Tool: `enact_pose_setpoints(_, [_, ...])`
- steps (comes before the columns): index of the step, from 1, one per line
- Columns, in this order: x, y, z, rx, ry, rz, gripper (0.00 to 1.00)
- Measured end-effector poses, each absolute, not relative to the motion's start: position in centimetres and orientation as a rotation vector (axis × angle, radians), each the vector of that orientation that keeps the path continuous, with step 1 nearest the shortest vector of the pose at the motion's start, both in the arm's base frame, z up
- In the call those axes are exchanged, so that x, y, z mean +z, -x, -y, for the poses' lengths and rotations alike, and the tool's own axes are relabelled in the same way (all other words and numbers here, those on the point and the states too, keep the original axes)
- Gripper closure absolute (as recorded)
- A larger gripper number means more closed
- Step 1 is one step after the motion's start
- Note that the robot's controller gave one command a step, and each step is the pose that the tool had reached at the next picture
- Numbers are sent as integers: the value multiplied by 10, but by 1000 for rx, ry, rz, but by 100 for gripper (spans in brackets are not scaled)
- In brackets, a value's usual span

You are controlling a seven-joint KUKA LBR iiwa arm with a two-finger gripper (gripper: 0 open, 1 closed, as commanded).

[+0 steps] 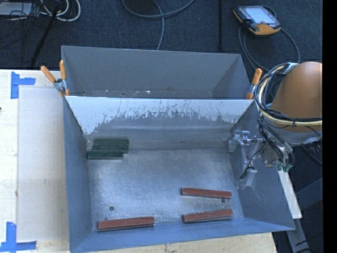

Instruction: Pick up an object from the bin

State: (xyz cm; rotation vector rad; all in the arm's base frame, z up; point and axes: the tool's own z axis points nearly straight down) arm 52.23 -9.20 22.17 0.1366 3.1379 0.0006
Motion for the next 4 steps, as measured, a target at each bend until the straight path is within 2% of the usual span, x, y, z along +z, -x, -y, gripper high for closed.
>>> enact_pose_setpoints(1, [222,-522,92,1,-137,-3138,0])
enact_pose_setpoints(2, [174,-506,96,0,-141,-3132,0])
enact_pose_setpoints(3, [109,-514,55,-2,81,-3138,0])
enact_pose_setpoints(4, [75,-506,110,1,-20,-3143,100])
